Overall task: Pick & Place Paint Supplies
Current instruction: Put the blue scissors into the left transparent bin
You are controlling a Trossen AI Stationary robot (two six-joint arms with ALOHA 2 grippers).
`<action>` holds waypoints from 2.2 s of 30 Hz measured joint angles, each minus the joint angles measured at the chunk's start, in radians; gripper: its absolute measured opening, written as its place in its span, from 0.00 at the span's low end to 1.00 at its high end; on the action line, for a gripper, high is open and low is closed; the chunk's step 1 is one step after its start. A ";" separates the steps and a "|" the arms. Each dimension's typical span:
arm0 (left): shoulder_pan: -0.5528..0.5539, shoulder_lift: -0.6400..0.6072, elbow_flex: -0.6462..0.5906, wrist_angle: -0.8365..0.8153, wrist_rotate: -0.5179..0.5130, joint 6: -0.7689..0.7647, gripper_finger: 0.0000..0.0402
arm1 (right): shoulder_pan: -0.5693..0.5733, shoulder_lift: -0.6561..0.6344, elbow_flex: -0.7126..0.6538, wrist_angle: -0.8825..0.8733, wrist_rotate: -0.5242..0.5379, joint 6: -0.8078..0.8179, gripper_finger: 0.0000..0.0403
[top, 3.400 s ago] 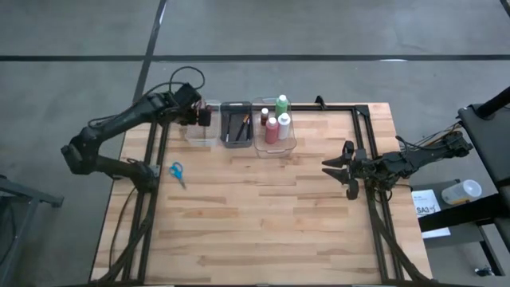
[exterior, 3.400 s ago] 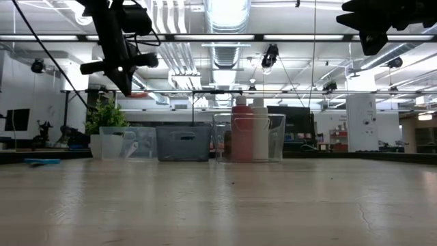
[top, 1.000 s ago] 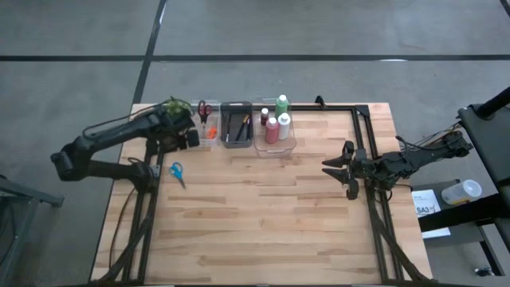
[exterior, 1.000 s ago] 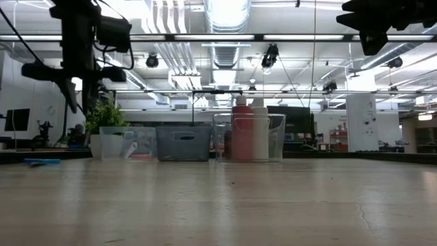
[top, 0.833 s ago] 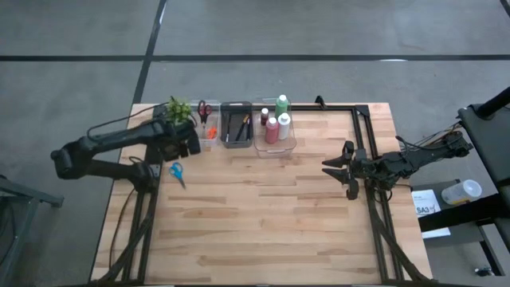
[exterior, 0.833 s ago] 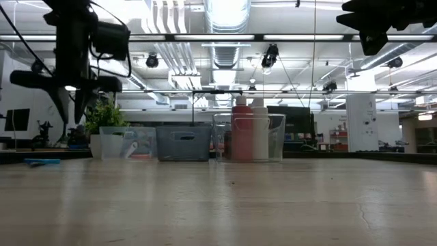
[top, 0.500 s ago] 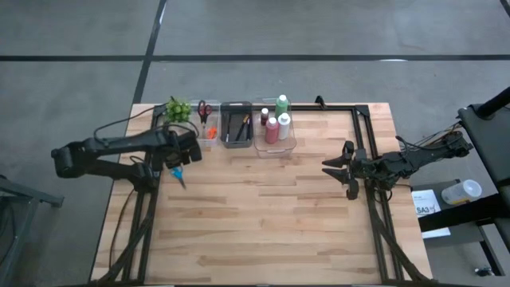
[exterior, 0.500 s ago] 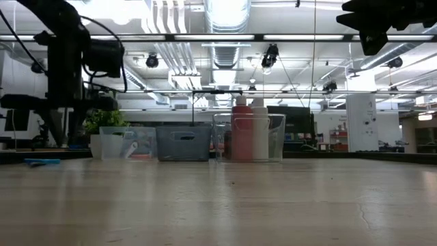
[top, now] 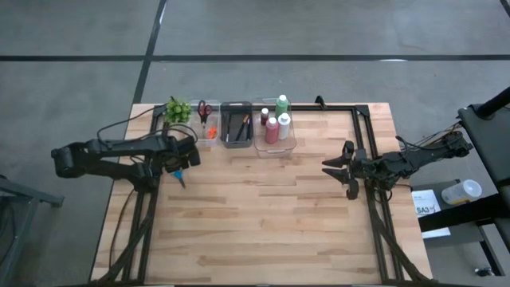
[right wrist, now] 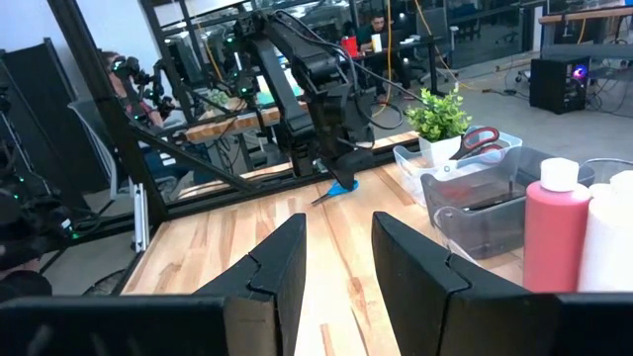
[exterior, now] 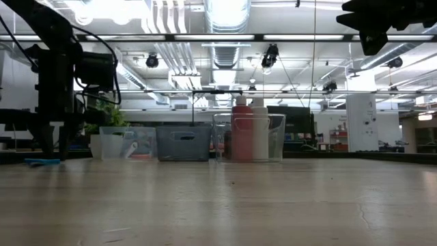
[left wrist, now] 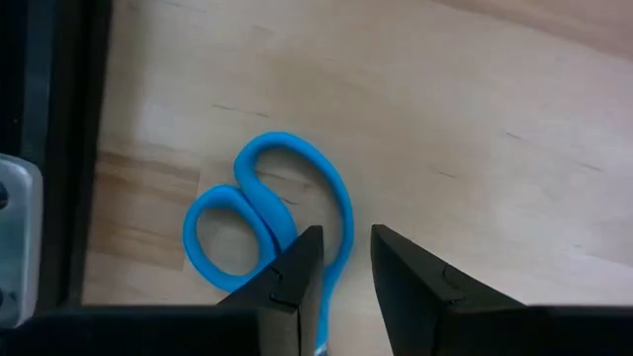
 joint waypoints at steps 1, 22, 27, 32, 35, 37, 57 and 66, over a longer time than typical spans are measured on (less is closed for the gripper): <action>0.000 0.000 -0.012 0.014 0.000 0.000 0.24 | 0.000 0.000 0.000 0.000 0.000 0.000 0.29; 0.000 -0.001 -0.035 0.055 0.001 0.004 0.07 | 0.000 0.000 0.000 0.000 0.000 0.000 0.29; 0.000 0.003 -0.003 0.067 0.015 0.036 0.03 | 0.000 0.000 0.000 0.000 0.000 0.000 0.29; 0.000 0.002 0.022 0.021 0.018 0.053 0.03 | 0.000 0.000 0.000 0.000 0.000 0.000 0.29; 0.000 0.002 0.043 -0.006 0.042 0.053 0.02 | 0.000 0.000 0.000 0.000 0.000 0.000 0.29; 0.000 0.002 0.072 -0.027 0.060 0.053 0.02 | 0.000 0.000 0.000 0.000 0.000 0.000 0.29; 0.039 0.000 0.499 -0.266 -0.108 0.251 0.02 | 0.000 0.000 0.000 0.000 0.000 0.000 0.29; 0.121 0.001 0.563 -0.166 -0.136 0.411 0.02 | 0.000 0.000 0.000 0.000 0.000 0.000 0.29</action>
